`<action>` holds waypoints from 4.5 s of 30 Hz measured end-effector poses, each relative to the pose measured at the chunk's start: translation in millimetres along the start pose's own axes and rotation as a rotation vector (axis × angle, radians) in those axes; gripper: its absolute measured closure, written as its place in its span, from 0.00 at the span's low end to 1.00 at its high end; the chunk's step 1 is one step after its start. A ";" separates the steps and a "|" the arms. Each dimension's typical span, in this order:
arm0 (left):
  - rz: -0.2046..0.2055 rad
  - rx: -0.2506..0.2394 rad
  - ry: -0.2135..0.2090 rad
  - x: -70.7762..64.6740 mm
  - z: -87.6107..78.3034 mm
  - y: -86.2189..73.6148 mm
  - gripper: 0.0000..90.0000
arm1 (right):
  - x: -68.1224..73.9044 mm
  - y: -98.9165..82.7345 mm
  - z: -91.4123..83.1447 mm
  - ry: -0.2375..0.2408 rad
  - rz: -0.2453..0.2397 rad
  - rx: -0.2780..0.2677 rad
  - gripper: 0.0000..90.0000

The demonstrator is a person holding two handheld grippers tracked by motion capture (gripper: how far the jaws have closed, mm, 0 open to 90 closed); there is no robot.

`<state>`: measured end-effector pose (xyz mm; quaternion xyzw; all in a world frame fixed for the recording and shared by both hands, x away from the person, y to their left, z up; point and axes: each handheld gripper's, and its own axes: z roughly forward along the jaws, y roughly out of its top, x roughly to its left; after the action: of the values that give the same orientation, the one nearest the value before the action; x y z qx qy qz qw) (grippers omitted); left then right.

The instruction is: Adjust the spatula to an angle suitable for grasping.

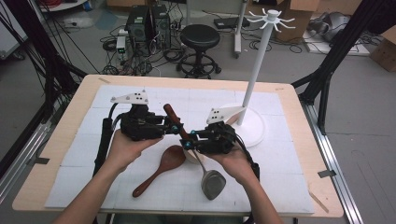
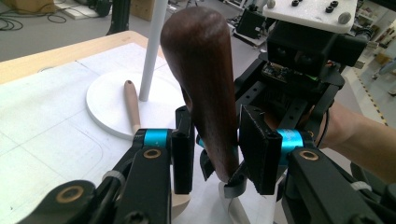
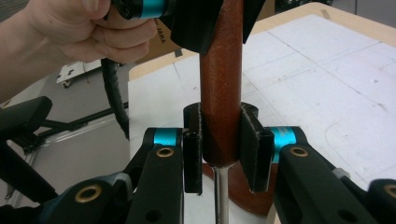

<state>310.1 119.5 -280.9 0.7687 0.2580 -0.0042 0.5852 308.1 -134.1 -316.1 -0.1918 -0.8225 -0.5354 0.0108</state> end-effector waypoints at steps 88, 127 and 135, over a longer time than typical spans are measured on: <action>0.180 0.079 -0.013 -20.4 46.0 -26.5 0.92 | 32.2 14.5 -44.7 -0.232 0.012 -0.261 0.82; 0.187 0.071 0.088 -2.5 -29.2 -66.8 0.53 | -2.8 26.7 -103.2 -0.300 0.032 -0.291 0.82; 0.172 0.066 0.132 0.7 -44.8 -78.9 0.42 | -16.1 35.6 -118.3 -0.362 0.061 -0.301 0.82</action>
<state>265.7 174.6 -337.8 0.8055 0.2286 0.0881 0.5395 312.4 -231.1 -238.0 -0.3088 -0.7158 -0.6082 -0.1496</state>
